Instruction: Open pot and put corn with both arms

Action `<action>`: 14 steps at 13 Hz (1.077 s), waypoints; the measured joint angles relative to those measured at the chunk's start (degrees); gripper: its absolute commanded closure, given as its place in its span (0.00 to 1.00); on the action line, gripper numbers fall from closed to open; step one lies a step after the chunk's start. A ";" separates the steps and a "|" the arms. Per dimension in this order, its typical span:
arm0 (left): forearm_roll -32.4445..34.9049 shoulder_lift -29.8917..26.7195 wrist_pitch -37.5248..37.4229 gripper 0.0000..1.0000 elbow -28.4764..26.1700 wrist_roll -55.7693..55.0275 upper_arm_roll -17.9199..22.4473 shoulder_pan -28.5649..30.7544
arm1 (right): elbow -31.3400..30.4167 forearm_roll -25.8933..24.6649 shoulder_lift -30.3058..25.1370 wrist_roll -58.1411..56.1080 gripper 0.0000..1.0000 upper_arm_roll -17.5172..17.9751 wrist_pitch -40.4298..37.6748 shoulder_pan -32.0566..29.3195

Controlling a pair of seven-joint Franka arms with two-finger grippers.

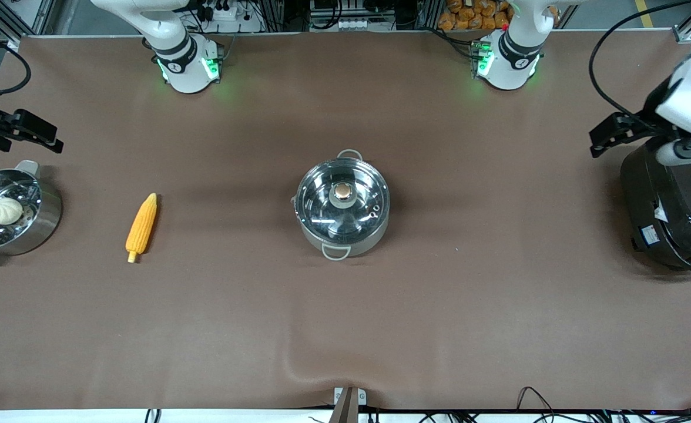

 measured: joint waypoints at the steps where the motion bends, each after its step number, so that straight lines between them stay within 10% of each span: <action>1: -0.02 0.55 0.11 0.00 -0.12 -1.92 -0.64 -1.49 | 0.00 0.00 0.00 0.00 0.00 0.00 -0.01 0.00; 14: -0.08 25.33 16.85 0.00 8.09 -45.81 -2.00 -31.17 | -3.00 0.00 4.98 0.08 0.00 -0.56 4.95 -0.65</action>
